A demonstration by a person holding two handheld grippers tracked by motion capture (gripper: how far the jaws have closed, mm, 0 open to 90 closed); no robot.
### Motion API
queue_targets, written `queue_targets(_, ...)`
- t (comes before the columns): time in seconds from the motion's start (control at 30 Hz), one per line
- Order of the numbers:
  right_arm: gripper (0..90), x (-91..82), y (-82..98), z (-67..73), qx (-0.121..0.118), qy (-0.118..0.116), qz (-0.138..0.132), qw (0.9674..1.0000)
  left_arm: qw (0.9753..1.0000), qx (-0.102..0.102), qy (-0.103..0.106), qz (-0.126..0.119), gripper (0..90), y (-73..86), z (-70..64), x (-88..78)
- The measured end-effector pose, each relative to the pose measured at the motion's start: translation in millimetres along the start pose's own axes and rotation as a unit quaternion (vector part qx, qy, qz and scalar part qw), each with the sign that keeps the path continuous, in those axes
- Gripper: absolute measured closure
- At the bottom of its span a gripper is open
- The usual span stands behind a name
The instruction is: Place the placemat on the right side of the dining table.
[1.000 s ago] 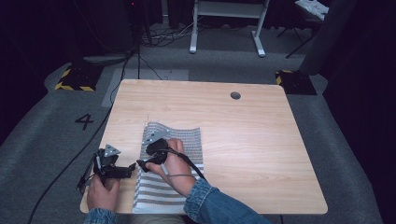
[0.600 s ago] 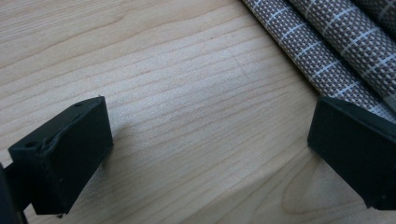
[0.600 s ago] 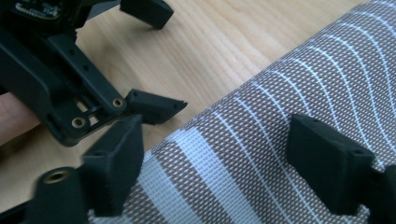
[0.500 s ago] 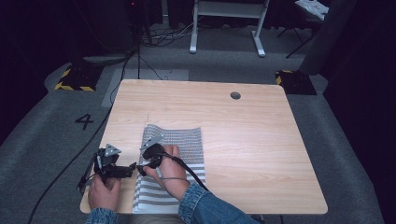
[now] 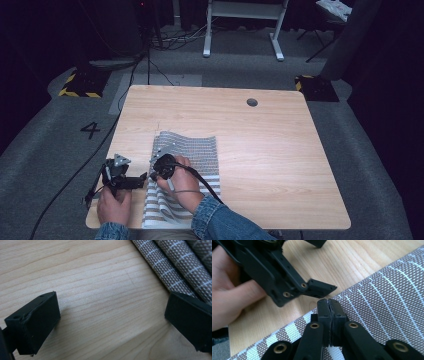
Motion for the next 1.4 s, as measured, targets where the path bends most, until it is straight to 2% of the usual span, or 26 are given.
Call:
queue_targets(0.03,89.5,0.0,0.0,0.0,0.000,0.000,0.000,1.0000,1.0000,0.000,0.000,0.000,0.1,0.0,0.0,0.0)
queue_targets(0.1,89.6,-8.1,-2.2,1.9,-0.018,-0.003,-0.007,0.9998,1.0000,0.002,0.000,0.000,0.1,-0.1,0.3,0.0)
queue_targets(0.17,89.7,-16.3,-2.7,4.2,-0.014,-0.003,-0.007,0.9999,1.0000,0.001,0.000,0.000,0.1,-0.1,0.2,0.1)
queue_targets(0.2,89.6,-20.2,-3.3,4.0,-0.021,-0.007,-0.014,0.9997,1.0000,0.001,-0.001,0.000,0.0,-0.1,0.2,0.1)
queue_targets(0.23,89.7,-25.6,-3.5,5.4,-0.011,-0.004,-0.015,0.9998,1.0000,-0.001,0.000,0.000,0.1,-0.1,0.0,0.1)
queue_targets(0.27,89.7,-30.8,-4.3,4.7,-0.020,-0.005,-0.022,0.9996,1.0000,-0.001,0.000,0.000,0.1,-0.1,0.0,0.1)
queue_targets(0.4,89.7,-55.1,-6.8,3.7,-0.024,-0.001,-0.039,0.9990,1.0000,0.000,0.000,0.000,0.0,-0.1,0.1,0.1)
queue_targets(0.43,89.7,-55.1,-6.8,3.7,-0.024,-0.001,-0.039,0.9990,1.0000,0.000,0.000,0.000,0.1,-0.1,0.1,0.1)
queue_targets(0.47,89.7,-61.6,-6.9,2.7,-0.027,0.002,-0.041,0.9988,1.0000,0.000,0.000,0.000,0.1,-0.1,0.2,0.1)
queue_targets(0.5,89.8,-74.2,-7.4,3.7,-0.015,0.004,-0.049,0.9987,1.0000,0.000,0.000,0.000,0.1,-0.1,0.1,0.1)
queue_targets(0.57,89.8,-88.3,-7.1,1.5,-0.022,0.010,-0.055,0.9982,1.0000,0.000,-0.001,0.000,0.1,-0.1,0.2,0.1)
queue_targets(0.67,89.8,-109.4,-6.2,1.2,-0.013,0.014,-0.076,0.9969,1.0000,0.001,-0.001,-0.001,0.1,-0.1,0.3,0.3)
queue_targets(0.7,89.8,-116.7,-5.9,0.4,-0.018,0.016,-0.082,0.9963,1.0000,0.002,0.000,-0.001,0.1,-0.2,0.5,0.3)
queue_targets(0.73,89.8,-123.3,-6.2,1.7,-0.009,0.018,-0.091,0.9956,1.0000,0.002,0.000,-0.001,0.1,-0.2,0.5,0.3)
queue_targets(0.87,89.8,-153.6,-5.9,-0.9,-0.023,0.034,-0.102,0.9939,1.0000,0.002,0.000,-0.001,0.1,-0.2,0.5,0.3)
queue_targets(0.9,89.8,-161.3,-5.7,-0.9,-0.019,0.037,-0.107,0.9934,1.0000,0.002,0.000,-0.001,0.1,-0.2,0.5,0.3)
queue_targets(0.97,89.8,-176.5,-5.4,-1.8,-0.025,0.037,-0.117,0.9921,1.0000,0.002,-0.001,-0.001,0.1,-0.2,0.5,0.3)
queue_targets(1.2,89.9,-228.7,3.5,-9.2,-0.026,0.077,-0.132,0.9879,1.0000,0.002,0.000,-0.001,0.1,-0.2,0.6,0.3)
queue_targets(1.23,89.9,-228.7,3.5,-9.2,-0.026,0.077,-0.132,0.9879,1.0000,0.002,0.000,-0.001,0.1,-0.2,0.6,0.3)
queue_targets(1.27,89.9,-242.0,5.2,-11.6,-0.025,0.091,-0.134,0.9864,1.0000,0.002,0.000,-0.001,0.1,-0.2,0.6,0.4)
queue_targets(1.4,90.0,-266.8,9.6,-19.1,-0.025,0.119,-0.136,0.9832,1.0000,0.005,0.000,-0.001,0.1,-0.5,0.9,0.5)
Point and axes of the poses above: each handheld gripper's, and its own axes: x roughly forward along the jaws, y roughly out of its underside, z roughly to its left, the point moved 2 cm from there along x, roughly forward along the jaws, and after that the axes turned 14 degrees about -y, right-handed, at the moved point
